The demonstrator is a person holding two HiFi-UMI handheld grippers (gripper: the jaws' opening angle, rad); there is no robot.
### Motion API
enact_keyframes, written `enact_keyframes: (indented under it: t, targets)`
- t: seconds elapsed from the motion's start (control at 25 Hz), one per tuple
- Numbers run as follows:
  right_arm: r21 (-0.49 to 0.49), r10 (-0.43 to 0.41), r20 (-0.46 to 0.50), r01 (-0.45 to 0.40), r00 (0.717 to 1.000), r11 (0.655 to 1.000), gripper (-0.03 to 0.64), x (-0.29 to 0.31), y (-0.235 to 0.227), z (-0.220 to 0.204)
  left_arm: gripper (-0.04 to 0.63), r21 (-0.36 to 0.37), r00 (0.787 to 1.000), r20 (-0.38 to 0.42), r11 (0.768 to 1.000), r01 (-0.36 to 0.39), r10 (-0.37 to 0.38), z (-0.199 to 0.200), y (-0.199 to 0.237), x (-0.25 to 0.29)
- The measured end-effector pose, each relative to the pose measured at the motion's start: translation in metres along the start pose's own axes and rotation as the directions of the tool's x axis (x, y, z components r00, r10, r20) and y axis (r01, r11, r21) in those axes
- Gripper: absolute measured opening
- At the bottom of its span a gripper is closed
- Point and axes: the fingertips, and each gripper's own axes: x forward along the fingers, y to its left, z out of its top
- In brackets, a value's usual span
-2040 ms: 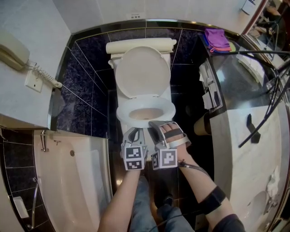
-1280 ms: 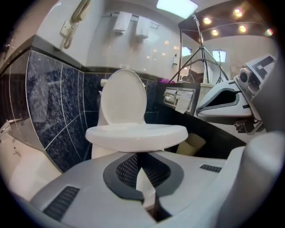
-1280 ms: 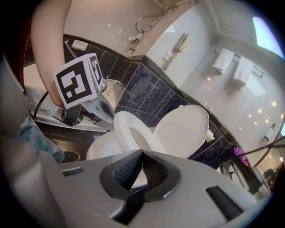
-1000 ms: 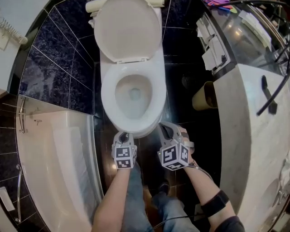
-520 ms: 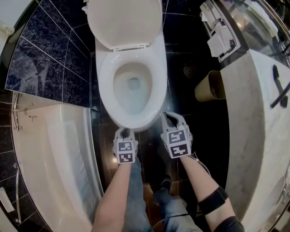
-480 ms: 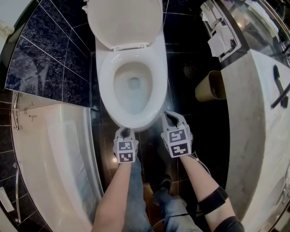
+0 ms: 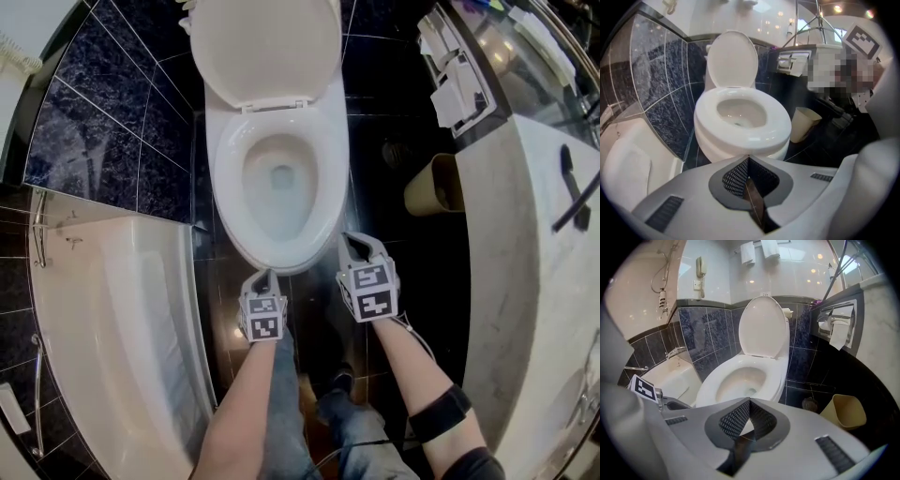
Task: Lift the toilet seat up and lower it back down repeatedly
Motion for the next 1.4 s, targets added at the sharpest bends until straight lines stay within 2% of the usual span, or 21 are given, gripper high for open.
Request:
enact_keyframes:
  t: [0.16, 0.28, 0.44, 0.6, 0.76, 1.04, 1.28, 1.4]
  targets:
    - [0.018, 0.006, 0.015, -0.006, 1.000, 1.000, 0.018, -0.011, -0.001, 0.018, -0.012, -0.013, 1.000, 0.010, 1.000, -0.009, 0.009, 0.004, 0.001, -0.015]
    - [0.031, 0.008, 0.009, -0.008, 1.000, 0.999, 0.018, -0.023, -0.001, 0.024, -0.012, -0.011, 0.999, 0.033, 1.000, -0.010, 0.010, 0.023, -0.002, -0.033]
    - [0.040, 0.007, -0.007, -0.006, 1.000, 0.999, 0.018, -0.051, -0.001, 0.036, -0.012, 0.010, 0.998, 0.063, 1.000, -0.001, 0.000, 0.066, -0.013, -0.077]
    - [0.039, 0.032, 0.015, -0.032, 0.999, 0.999, 0.018, -0.098, 0.011, 0.075, -0.012, 0.019, 0.992, 0.122, 1.000, -0.019, 0.017, 0.128, -0.020, -0.145]
    - [0.048, 0.038, 0.059, -0.041, 0.998, 0.998, 0.018, -0.162, 0.020, 0.130, -0.012, 0.029, 0.980, 0.192, 0.998, -0.059, 0.053, 0.192, -0.024, -0.222]
    - [0.011, 0.060, 0.156, -0.063, 0.986, 0.998, 0.020, -0.267, 0.037, 0.225, -0.012, 0.074, 0.952, 0.306, 0.996, -0.042, 0.017, 0.295, -0.057, -0.347]
    - [-0.019, 0.052, 0.200, -0.049, 0.978, 0.999, 0.018, -0.329, 0.038, 0.274, -0.012, 0.100, 0.925, 0.381, 0.993, -0.056, 0.014, 0.352, -0.068, -0.421]
    - [-0.029, 0.048, 0.207, -0.043, 0.977, 0.999, 0.018, -0.352, 0.040, 0.283, -0.012, 0.109, 0.914, 0.405, 0.992, -0.057, 0.008, 0.364, -0.075, -0.449]
